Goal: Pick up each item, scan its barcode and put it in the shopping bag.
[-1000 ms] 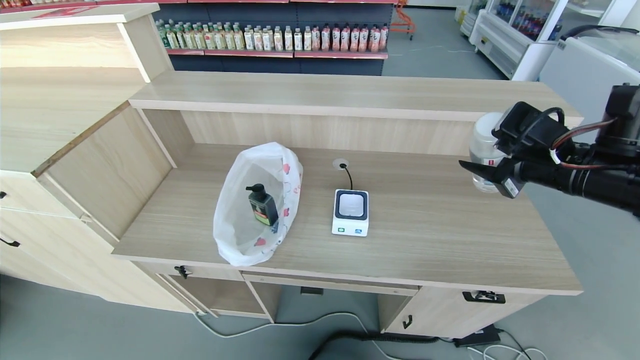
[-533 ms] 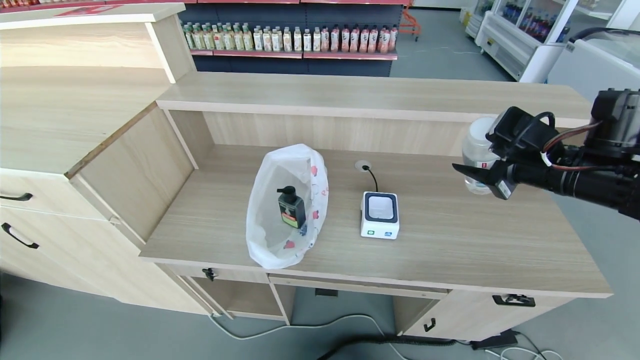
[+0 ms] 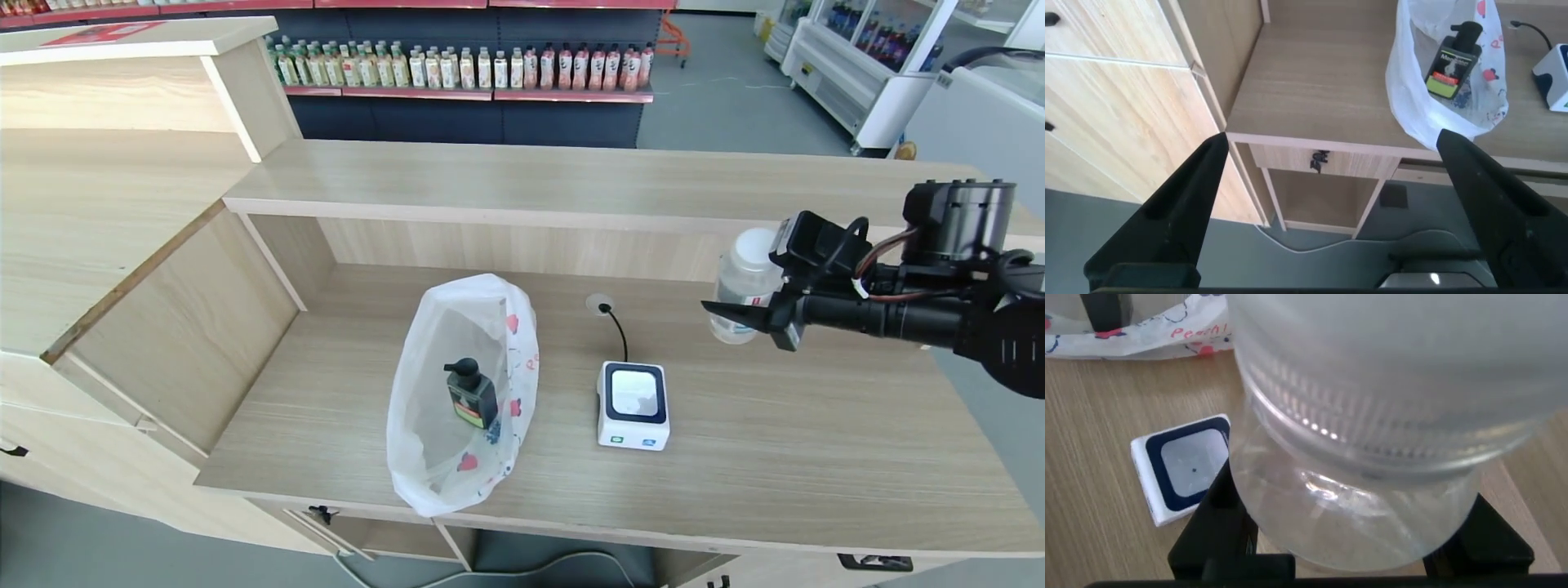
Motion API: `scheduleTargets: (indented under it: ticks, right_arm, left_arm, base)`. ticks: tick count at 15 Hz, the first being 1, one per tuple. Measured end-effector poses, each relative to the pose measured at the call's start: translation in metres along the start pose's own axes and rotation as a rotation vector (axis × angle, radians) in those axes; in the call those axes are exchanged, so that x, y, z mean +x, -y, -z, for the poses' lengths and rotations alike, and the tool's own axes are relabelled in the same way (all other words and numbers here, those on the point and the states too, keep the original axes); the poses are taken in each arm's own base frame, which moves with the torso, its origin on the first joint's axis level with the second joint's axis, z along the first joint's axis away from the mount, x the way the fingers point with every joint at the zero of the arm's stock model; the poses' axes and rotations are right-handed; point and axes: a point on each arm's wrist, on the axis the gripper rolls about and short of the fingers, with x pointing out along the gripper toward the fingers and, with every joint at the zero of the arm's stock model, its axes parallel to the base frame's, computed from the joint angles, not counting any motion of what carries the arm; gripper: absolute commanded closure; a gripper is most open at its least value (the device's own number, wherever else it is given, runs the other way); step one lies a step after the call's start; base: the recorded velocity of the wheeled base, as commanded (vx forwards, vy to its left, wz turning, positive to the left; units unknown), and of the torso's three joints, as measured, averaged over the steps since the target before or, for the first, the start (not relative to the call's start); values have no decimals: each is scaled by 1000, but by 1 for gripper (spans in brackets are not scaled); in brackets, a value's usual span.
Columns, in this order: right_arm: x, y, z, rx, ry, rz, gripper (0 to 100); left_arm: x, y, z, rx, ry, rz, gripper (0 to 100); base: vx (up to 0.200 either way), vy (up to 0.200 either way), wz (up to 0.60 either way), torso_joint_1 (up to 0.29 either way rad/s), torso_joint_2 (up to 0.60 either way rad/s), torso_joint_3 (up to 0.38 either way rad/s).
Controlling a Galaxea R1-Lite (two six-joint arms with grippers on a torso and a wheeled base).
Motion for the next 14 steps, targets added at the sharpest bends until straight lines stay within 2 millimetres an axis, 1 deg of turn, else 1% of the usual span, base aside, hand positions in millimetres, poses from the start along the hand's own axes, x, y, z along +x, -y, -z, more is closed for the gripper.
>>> scheduleTargets:
  ticks: [2, 4, 5, 14]
  right_arm:
    - [7, -6, 8, 3, 14, -53, 100]
    - [12, -11, 12, -12, 98, -132, 100]
    - [14, -15, 16, -19, 109, -160, 100]
    - [29, -39, 43, -140, 150, -270, 100]
  left_arm:
    - [0, 0, 0, 0, 0, 1, 0]
    - [0, 0, 0, 0, 0, 0, 0]
    - [0, 0, 0, 0, 0, 0, 0]
    - [0, 0, 0, -1, 0, -1, 0]
  base:
    - [0, 0, 0, 0, 0, 0]
    - [0, 0, 0, 0, 0, 0]
    - [0, 0, 0, 0, 0, 0]
    - [0, 0, 0, 0, 0, 0]
